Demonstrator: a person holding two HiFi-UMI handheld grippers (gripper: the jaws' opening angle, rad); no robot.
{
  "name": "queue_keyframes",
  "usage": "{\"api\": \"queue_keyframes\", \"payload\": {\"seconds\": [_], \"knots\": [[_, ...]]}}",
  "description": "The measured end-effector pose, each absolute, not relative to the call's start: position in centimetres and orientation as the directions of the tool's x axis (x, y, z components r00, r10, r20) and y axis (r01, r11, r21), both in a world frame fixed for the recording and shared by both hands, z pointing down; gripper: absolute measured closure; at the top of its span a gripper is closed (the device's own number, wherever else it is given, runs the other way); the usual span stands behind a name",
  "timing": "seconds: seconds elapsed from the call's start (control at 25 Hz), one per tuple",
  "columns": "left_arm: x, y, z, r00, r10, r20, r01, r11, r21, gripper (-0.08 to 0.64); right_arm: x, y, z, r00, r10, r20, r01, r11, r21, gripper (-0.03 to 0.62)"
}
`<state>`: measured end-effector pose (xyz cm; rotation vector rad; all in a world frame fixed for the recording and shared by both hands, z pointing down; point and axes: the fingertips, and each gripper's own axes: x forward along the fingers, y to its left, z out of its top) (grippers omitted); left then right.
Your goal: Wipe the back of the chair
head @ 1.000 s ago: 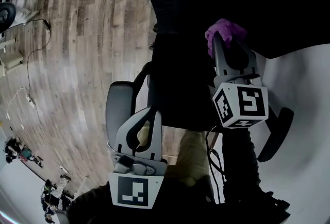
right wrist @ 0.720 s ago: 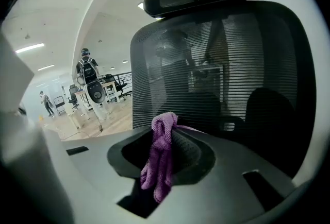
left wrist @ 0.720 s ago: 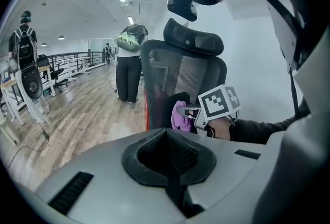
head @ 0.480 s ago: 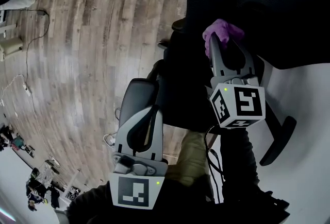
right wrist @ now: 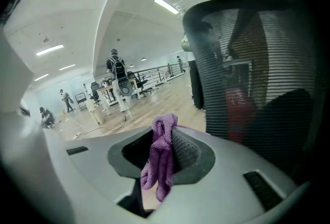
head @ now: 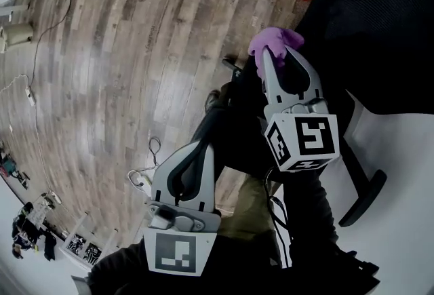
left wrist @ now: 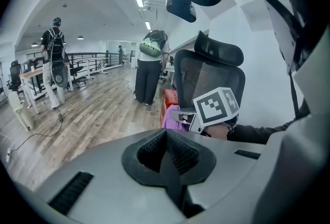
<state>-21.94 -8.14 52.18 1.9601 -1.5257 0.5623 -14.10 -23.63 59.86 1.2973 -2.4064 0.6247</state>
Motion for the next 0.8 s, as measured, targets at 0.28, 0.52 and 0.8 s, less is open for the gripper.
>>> {"api": "queue_keyframes", "payload": {"seconds": [0.28,0.52,0.8], "knots": [[-27.2,-7.5,50.0,0.202,-0.783,0.588,-0.973,-0.093,0.210,0.554,-24.0,-22.8,54.6,-0.670,-0.622,0.405,-0.735,0.630,-0.250,0.503],[-32.9,-7.5,43.8,0.180,-0.858,0.481,-0.970,-0.073,0.232,0.554,-31.0,-21.2,43.3,-0.739,-0.603,0.299,-0.668,0.712,-0.215,0.503],[-35.8,-8.7,32.9,0.089,-0.964,0.251,-0.979,-0.038,0.200,0.554,-33.2,-16.5,28.5,-0.816,-0.555,0.164,-0.575,0.810,-0.116,0.503]]}}
